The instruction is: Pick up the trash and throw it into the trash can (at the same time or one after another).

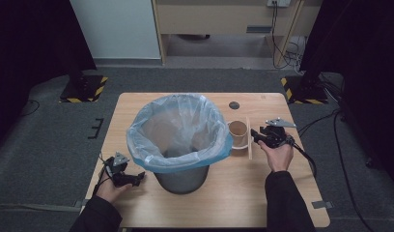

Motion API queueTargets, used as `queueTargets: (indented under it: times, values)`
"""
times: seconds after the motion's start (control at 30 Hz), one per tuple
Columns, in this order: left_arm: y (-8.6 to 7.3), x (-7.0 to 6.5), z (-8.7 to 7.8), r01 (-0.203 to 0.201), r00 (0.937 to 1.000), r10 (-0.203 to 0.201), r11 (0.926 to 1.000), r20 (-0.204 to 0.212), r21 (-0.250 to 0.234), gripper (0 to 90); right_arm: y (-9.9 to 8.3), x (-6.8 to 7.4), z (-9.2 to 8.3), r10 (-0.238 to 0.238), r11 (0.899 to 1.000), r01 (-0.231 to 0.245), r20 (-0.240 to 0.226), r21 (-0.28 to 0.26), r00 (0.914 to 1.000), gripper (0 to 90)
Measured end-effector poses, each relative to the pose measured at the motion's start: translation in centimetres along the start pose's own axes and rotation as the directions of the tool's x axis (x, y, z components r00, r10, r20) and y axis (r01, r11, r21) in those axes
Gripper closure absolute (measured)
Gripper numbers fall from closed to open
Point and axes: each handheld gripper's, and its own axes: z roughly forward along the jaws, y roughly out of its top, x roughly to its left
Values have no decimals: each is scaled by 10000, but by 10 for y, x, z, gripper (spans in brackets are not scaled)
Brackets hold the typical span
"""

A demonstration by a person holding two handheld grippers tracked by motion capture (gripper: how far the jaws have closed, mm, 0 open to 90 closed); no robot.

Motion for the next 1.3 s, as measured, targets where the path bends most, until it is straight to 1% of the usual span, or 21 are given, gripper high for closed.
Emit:
queueTargets:
  times: [0.17, 0.23, 0.3, 0.4, 0.47, 0.73, 0.77, 0.83, 1.03, 1.07, 1.1, 1.17, 1.3]
  values:
    - [0, 0, 0, 0, 10000, 0, 10000, 3, -2, 0, -7, 1, 9, -48, 9997, 49, -42, 228, 10000, 566]
    - [0, 0, 0, -3, 10000, 3, 10000, 5, 0, 0, -8, 2, 13, -166, 9993, 166, -4, 336, 9999, 556]
    - [0, 0, 0, -5, 10000, 5, 10000, 6, 0, 0, -10, 5, 18, -222, 9989, 226, -99, 420, 9997, 559]
    - [0, 0, 0, -6, 10000, 6, 10000, 8, 2, 0, -11, 7, 21, -290, 9981, 295, -102, 534, 9995, 562]
    - [0, 0, 0, -11, 10000, 11, 10000, 9, 3, 0, -12, 8, 24, -418, 9970, 423, -83, 648, 9991, 562]
    - [0, 0, 0, -14, 10000, 14, 10000, 14, -1, 0, -13, 9, 31, -468, 9952, 473, -84, 859, 9989, 578]
    - [0, 0, 0, -14, 10000, 14, 10000, 16, 1, 0, -14, 9, 33, -626, 9931, 623, -4, 991, 9980, 592]
    - [0, 0, 0, -16, 10000, 16, 10000, 18, 0, 0, -14, 9, 35, -708, 9916, 697, 59, 1087, 9975, 607]
    - [0, 0, 0, -25, 10000, 25, 10000, 28, 1, 0, -15, 10, 37, -890, 9893, 878, 56, 1165, 9960, 643]
    - [0, 0, 0, -24, 10000, 24, 10000, 31, -1, 0, -16, 11, 38, -1007, 9875, 990, 79, 1229, 9949, 669]
    - [0, 0, 0, -24, 10000, 24, 10000, 31, -1, 0, -16, 11, 38, -1007, 9875, 990, 79, 1229, 9949, 669]
    - [1, 0, 0, -25, 10000, 25, 10000, 33, 0, 0, -17, 11, 39, -1151, 9853, 1127, 111, 1280, 9933, 700]
    - [1, 0, 1, -34, 10000, 34, 10000, 38, 0, 0, -17, 11, 38, -1188, 9846, 1165, 99, 1304, 9929, 759]
